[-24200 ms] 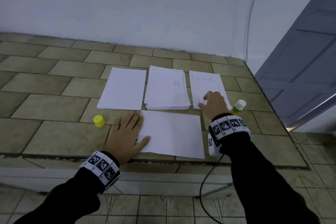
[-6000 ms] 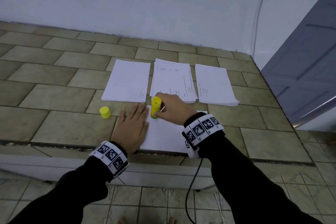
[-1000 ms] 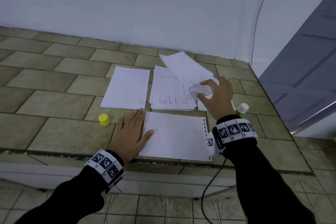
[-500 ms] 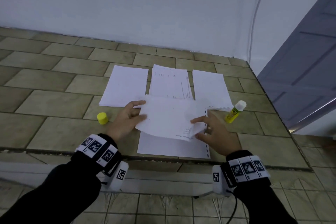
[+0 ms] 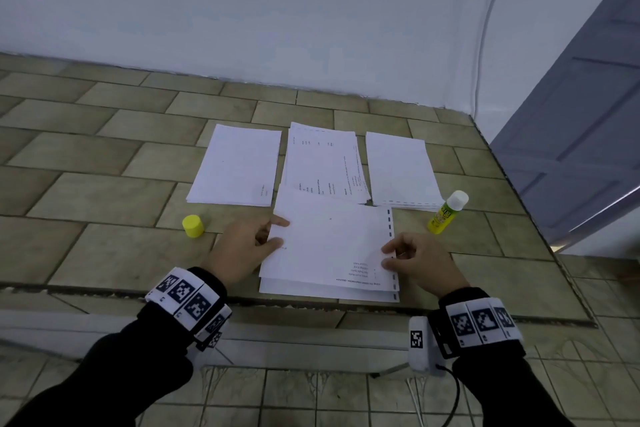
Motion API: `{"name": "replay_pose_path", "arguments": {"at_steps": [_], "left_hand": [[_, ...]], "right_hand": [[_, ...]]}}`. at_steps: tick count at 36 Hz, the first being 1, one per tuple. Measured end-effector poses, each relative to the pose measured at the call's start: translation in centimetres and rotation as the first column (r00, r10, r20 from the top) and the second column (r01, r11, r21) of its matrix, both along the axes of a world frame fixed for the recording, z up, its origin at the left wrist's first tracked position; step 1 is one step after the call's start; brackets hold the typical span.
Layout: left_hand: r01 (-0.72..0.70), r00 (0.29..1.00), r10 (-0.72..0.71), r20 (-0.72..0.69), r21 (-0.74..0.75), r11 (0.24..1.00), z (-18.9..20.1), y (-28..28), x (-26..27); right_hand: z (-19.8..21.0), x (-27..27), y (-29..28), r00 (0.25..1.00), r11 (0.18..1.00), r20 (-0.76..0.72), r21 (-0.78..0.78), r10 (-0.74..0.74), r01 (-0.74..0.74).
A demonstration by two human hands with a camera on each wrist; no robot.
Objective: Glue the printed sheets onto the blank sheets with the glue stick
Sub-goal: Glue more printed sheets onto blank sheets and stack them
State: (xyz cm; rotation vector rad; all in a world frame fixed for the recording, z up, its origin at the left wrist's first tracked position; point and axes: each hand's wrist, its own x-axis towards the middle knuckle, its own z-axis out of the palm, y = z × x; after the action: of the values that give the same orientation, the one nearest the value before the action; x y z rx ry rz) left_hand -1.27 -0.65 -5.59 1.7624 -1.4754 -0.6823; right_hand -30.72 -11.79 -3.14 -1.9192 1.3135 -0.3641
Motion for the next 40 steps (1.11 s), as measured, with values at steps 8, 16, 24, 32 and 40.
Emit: {"name": "replay_pose_path", "arguments": {"at_steps": [8,16,24,32,40], "left_hand": [[0.013,0.994,-0.016,0.112,0.029,1.0,-0.7,-0.1,-0.1],[0.001,0.991,-0.009,0.131,0.061,0.998,-1.0,-0.1,-0.1],[0.023,0.997,-0.027,0.067,0.07,0.997,-1.2,0.1,0.2],[0.011,0.998,-0.014,0.06,0.042,0.999,-1.4,0.4,0.2],[0.012,0.999,-0.013,0.03,0.039,0.999,-1.0,0.8,-0.1]], "right_hand": [[-0.1,0.5,0.4,0.988,0.999,-0.148,-0.03,0.039,-0.044],[-0.2,0.2,0.3,0.986,0.999,-0.162,-0.011,0.049,-0.051],[-0.2,0.0,0.1,0.988,0.998,-0.143,0.029,0.054,-0.05],[0.0,-0.1,0.4,0.991,0.998,-0.116,0.028,0.06,-0.057],[-0.4,-0.4,0.3,0.996,0.997,-0.071,0.048,0.059,-0.055]]}}
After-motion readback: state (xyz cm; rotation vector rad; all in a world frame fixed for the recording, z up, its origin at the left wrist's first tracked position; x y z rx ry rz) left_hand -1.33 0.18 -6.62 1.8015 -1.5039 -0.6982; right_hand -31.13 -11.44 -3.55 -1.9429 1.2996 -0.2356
